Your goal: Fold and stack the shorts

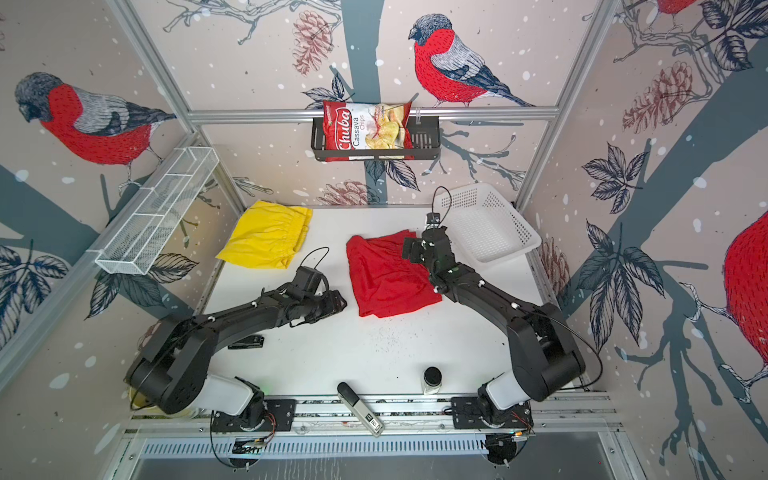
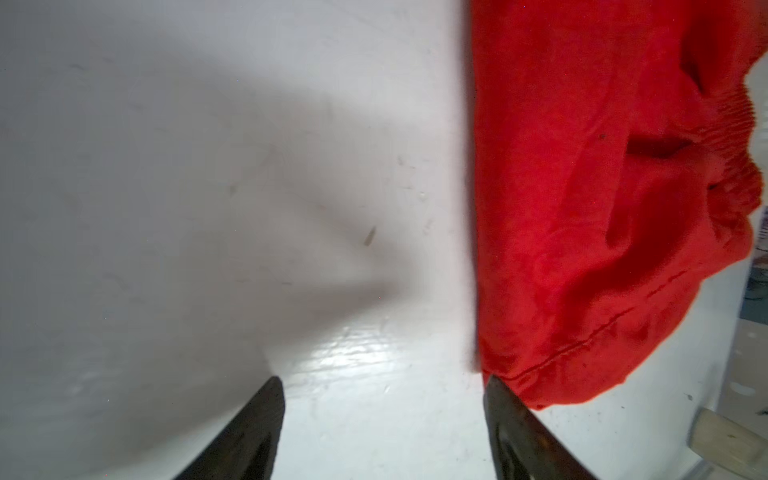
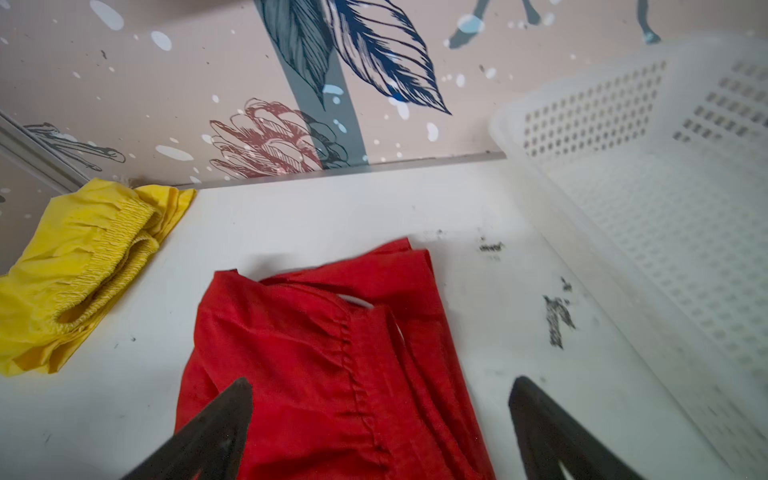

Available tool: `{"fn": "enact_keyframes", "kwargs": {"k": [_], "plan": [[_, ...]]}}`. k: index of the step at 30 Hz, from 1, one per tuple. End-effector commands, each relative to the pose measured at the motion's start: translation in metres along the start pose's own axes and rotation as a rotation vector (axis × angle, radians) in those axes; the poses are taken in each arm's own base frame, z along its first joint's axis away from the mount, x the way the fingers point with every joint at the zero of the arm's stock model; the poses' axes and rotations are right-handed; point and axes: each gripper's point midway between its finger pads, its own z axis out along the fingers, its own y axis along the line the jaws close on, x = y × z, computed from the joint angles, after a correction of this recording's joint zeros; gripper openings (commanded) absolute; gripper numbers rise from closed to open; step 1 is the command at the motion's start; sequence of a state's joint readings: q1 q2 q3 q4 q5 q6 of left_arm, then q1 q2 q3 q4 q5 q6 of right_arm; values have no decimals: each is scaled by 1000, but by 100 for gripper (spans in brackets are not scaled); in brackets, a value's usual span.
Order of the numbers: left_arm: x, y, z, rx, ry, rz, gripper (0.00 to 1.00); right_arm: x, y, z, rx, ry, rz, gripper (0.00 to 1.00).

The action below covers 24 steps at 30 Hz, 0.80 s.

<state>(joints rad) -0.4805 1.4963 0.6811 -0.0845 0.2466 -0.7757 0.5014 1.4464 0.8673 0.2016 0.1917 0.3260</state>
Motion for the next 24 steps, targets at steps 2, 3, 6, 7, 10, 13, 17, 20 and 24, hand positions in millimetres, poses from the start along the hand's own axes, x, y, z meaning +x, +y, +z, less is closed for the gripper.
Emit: {"fn": "enact_keyframes", "kwargs": {"k": [2,3,6,7,10,13,17,20,24], "plan": [[-11,-32,15,171,1,-1,76,9,-20,-24,-14,-34,108,97],[-11,-32,21,175,11,-13,77,13,-26,-29,-7,-35,119,97],[-10,-29,39,162,41,-41,76,19,-39,-41,-1,-40,138,97],[-10,-29,44,158,44,-44,75,21,-42,-44,2,-38,142,97],[-11,-30,57,135,51,-45,68,27,-50,-48,5,-26,149,97],[-13,-35,69,110,58,-31,50,34,-56,-50,5,-11,165,97],[-39,-36,81,26,39,7,0,40,-57,-49,-16,9,199,97],[-79,-33,75,-81,13,48,0,46,-56,-47,-31,26,206,97],[-152,-19,43,-260,-61,87,0,53,-56,-43,-32,50,217,97]]}}
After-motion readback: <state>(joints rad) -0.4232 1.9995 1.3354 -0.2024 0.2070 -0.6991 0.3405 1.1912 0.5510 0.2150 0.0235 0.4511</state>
